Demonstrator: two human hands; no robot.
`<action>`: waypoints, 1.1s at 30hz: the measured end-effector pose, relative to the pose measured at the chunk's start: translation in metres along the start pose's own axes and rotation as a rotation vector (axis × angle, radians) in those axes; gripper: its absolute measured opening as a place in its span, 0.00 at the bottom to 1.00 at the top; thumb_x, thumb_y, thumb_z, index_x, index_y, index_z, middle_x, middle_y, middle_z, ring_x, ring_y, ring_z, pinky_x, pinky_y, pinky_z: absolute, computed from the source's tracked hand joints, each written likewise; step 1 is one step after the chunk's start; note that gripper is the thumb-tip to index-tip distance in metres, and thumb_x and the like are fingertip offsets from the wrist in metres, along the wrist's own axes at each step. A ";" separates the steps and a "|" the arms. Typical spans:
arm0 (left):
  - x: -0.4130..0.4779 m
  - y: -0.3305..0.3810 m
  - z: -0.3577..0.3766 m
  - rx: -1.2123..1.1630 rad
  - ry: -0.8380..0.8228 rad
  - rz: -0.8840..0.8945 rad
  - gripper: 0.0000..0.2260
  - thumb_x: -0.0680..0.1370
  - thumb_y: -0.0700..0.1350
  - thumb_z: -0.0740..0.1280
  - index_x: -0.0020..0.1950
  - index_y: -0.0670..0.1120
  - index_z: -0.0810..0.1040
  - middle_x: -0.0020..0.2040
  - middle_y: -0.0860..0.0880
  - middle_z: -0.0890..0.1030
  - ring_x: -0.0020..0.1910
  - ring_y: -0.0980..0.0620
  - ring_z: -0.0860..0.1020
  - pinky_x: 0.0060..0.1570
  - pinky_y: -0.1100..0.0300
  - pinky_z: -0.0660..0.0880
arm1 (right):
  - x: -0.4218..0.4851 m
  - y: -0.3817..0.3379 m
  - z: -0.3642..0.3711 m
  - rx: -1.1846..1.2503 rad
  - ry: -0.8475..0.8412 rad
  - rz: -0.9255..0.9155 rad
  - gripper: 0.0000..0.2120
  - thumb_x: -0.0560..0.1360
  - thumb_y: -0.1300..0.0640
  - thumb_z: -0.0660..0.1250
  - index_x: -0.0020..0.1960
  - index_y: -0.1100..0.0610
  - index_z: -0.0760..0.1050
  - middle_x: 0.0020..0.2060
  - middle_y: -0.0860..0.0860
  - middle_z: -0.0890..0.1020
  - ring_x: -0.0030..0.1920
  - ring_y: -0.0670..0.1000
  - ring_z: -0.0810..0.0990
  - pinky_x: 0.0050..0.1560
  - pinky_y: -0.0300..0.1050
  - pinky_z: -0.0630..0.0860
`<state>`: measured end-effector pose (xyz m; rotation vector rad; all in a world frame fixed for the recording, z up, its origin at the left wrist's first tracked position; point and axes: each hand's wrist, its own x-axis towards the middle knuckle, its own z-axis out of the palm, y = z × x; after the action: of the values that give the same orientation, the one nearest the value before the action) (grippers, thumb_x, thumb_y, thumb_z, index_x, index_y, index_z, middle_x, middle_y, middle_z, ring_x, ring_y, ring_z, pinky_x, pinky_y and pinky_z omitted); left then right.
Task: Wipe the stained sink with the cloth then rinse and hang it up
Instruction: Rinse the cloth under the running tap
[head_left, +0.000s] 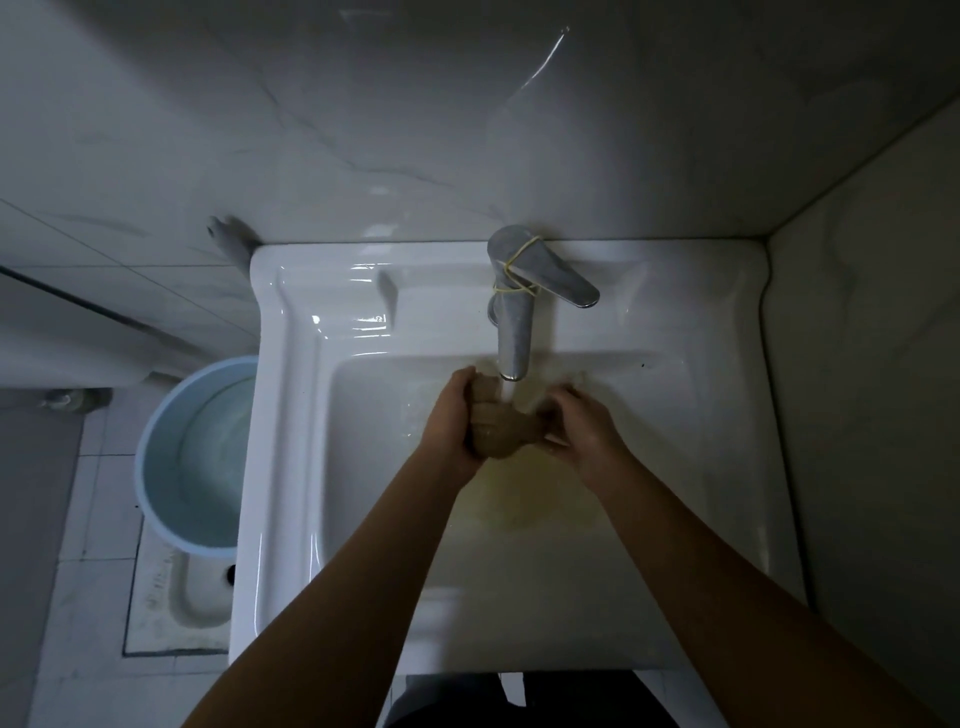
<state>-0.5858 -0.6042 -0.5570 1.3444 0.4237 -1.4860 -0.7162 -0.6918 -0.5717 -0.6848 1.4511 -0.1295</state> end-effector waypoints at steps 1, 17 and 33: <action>-0.001 0.000 0.001 0.048 -0.014 0.024 0.16 0.79 0.56 0.63 0.49 0.45 0.80 0.46 0.44 0.81 0.43 0.45 0.81 0.49 0.50 0.80 | 0.000 0.002 0.003 0.003 -0.053 0.060 0.09 0.76 0.53 0.67 0.47 0.58 0.81 0.48 0.57 0.84 0.53 0.59 0.83 0.46 0.54 0.83; 0.009 -0.015 0.007 0.370 0.222 0.234 0.12 0.81 0.52 0.60 0.47 0.48 0.80 0.48 0.43 0.83 0.45 0.45 0.83 0.38 0.50 0.84 | -0.005 -0.009 0.037 -0.283 0.036 -0.074 0.16 0.76 0.44 0.62 0.42 0.55 0.80 0.38 0.54 0.83 0.34 0.53 0.81 0.35 0.42 0.73; 0.012 -0.011 0.007 0.418 0.376 0.263 0.14 0.81 0.53 0.62 0.46 0.45 0.80 0.43 0.41 0.83 0.39 0.49 0.80 0.36 0.53 0.82 | -0.016 -0.007 0.046 -0.536 0.102 -0.405 0.11 0.81 0.53 0.62 0.48 0.59 0.78 0.40 0.56 0.82 0.43 0.57 0.80 0.38 0.43 0.72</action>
<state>-0.5964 -0.6105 -0.5690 1.9442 0.1608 -1.1376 -0.6731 -0.6737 -0.5558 -1.4270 1.4369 -0.0876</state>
